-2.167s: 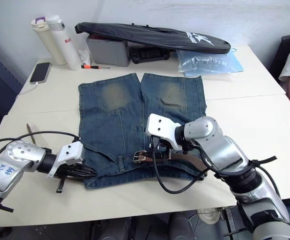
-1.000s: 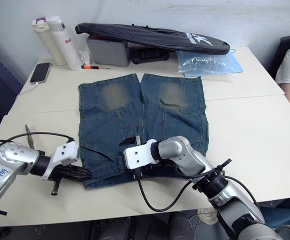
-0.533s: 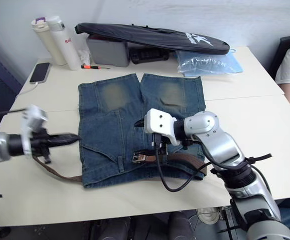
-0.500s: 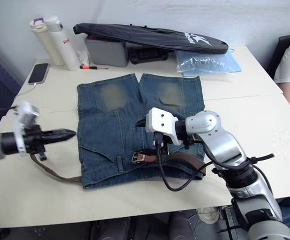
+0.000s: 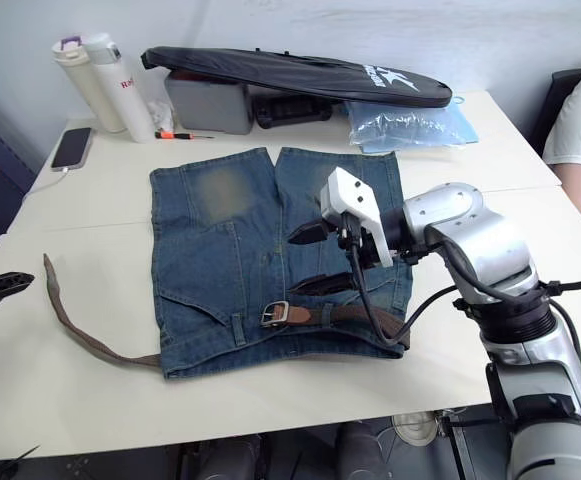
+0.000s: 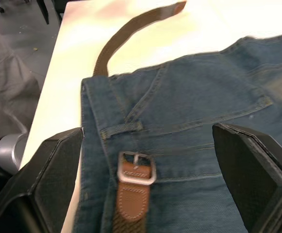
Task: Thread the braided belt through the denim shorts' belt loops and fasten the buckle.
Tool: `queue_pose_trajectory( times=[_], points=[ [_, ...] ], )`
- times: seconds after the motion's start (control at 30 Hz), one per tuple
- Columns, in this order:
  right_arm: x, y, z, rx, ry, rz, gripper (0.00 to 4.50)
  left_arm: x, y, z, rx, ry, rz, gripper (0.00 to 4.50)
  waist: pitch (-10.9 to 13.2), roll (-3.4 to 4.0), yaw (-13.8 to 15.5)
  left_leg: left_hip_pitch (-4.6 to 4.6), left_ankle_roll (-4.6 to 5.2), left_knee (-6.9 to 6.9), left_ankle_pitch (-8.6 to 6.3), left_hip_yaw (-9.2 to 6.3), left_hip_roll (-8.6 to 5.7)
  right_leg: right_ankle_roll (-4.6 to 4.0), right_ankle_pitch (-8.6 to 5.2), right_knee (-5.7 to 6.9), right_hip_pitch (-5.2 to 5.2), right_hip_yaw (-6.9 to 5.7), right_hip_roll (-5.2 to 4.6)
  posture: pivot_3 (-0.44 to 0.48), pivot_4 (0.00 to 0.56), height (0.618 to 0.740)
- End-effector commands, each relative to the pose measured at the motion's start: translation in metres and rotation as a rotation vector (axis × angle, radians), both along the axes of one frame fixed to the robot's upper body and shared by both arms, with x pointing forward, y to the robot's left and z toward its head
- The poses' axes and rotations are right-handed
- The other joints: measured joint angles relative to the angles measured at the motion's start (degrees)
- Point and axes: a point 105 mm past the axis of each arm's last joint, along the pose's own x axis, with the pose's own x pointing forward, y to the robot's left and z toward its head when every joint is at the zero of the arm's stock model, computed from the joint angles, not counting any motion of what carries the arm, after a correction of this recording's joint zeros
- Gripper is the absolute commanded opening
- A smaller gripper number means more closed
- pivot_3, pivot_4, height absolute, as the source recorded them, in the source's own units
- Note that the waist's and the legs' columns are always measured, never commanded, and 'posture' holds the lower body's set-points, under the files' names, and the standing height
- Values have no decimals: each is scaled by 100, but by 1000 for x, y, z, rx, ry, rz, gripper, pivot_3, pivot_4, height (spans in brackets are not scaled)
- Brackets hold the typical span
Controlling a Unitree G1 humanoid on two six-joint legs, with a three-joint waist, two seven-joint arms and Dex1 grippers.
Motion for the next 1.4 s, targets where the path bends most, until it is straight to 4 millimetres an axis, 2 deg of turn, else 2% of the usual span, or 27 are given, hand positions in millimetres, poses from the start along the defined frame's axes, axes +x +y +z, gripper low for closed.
queue_pose_trajectory(
  times=[0.03,0.23,0.4,0.5,0.63,0.67,0.7,0.73,0.77,0.83,0.9,0.93,1.0,1.03,1.07,1.17,1.23,1.27,1.4],
  points=[
    [-2,2,14,22,-29,29,4500,7,3,-10,53,63,105,4470,-1,-4,44,1,-4,2,-2,3,0,0,0,1,0,2,-1,0,150,740],
    [-3,2,18,3,-80,10,4500,25,-2,-32,7,146,171,4470,-7,-19,85,-2,-15,6,-5,8,-1,2,1,0,-2,3,0,0,150,740],
    [-5,-3,22,-7,-130,-43,4500,34,8,-55,37,216,232,4470,-8,-16,68,8,-21,-2,-8,29,5,2,1,-1,-10,4,2,0,150,740],
    [-7,-7,20,-16,-139,-73,4500,45,3,-56,40,203,199,3625,-10,-12,84,19,-22,-4,-9,37,7,2,1,3,-6,3,0,0,150,740],
    [-7,-11,19,-17,-139,-106,4500,60,-2,-47,103,173,154,1760,-9,-13,149,22,-22,5,-9,37,5,2,2,-2,0,4,-6,0,150,740],
    [-7,-12,19,-17,-141,-116,4500,71,-6,-35,158,110,107,1164,-9,-14,178,21,-22,6,-9,37,4,3,2,-1,-1,4,-6,0,150,740],
    [-7,-14,19,-17,-144,-123,4500,79,-11,-26,209,59,62,854,-7,-18,207,21,-22,6,-9,37,4,3,2,-1,0,4,-6,0,150,740],
    [-6,-15,19,-17,-145,-128,4500,85,-15,-20,243,26,29,349,-6,-20,223,19,-22,7,-9,36,5,2,2,-2,-2,3,-4,0,150,740],
    [-6,-16,19,-10,-141,-137,4500,96,-24,-3,320,-68,-46,20,-7,-22,225,16,-22,7,-9,35,5,2,3,-1,-1,2,-4,0,150,740],
    [-5,-18,18,-2,-144,-159,4500,111,-48,28,412,-234,-190,20,-3,-30,227,11,-23,6,-9,37,5,2,6,-3,-1,2,-4,0,150,740],
    [-3,-20,17,2,-153,-174,4500,117,-66,44,438,-335,-284,20,-3,-33,217,3,-25,5,-11,37,6,3,7,-13,-4,-1,-3,0,150,740],
    [-2,-21,17,20,-148,-195,4500,120,-90,59,487,-423,-421,20,-3,-31,216,4,-26,5,-12,44,6,3,8,-14,-4,0,-4,0,150,740],
    [1,-24,14,41,-131,-231,4500,116,-136,73,586,-526,-686,20,-3,-31,206,6,-24,0,-14,58,9,4,8,-24,-6,1,-3,0,150,740],
    [2,-26,10,41,-124,-247,4500,111,-156,74,662,-551,-825,20,5,-5,154,7,-23,-2,-15,64,11,5,9,-25,-6,1,-3,0,150,740],
    [2,-28,8,38,-118,-261,4500,106,-169,72,720,-559,-923,20,7,17,89,-36,-6,-13,-6,-22,-12,10,11,-71,78,-108,-42,0,150,740],
    [5,-35,2,28,-96,-313,4500,91,-206,61,859,-582,-1214,20,34,89,-37,-52,32,-20,28,-198,-94,20,5,-107,192,-447,-168,0,150,740],
    [7,-39,0,38,-70,-363,4500,82,-223,52,909,-590,-1376,20,44,101,-74,-76,67,-44,82,-307,-187,41,-8,-103,233,-639,-288,0,150,740],
    [7,-40,-1,39,-66,-378,4500,79,-227,50,925,-592,-1425,20,58,97,-46,-52,61,-42,103,-327,-205,53,-12,-96,215,-649,-304,0,150,740],
    [6,-46,-6,15,-104,-417,4500,72,-246,42,955,-607,-1609,20,75,86,112,-73,52,-9,109,-287,-187,53,19,-94,184,-598,-282,0,150,740]
  ],
)
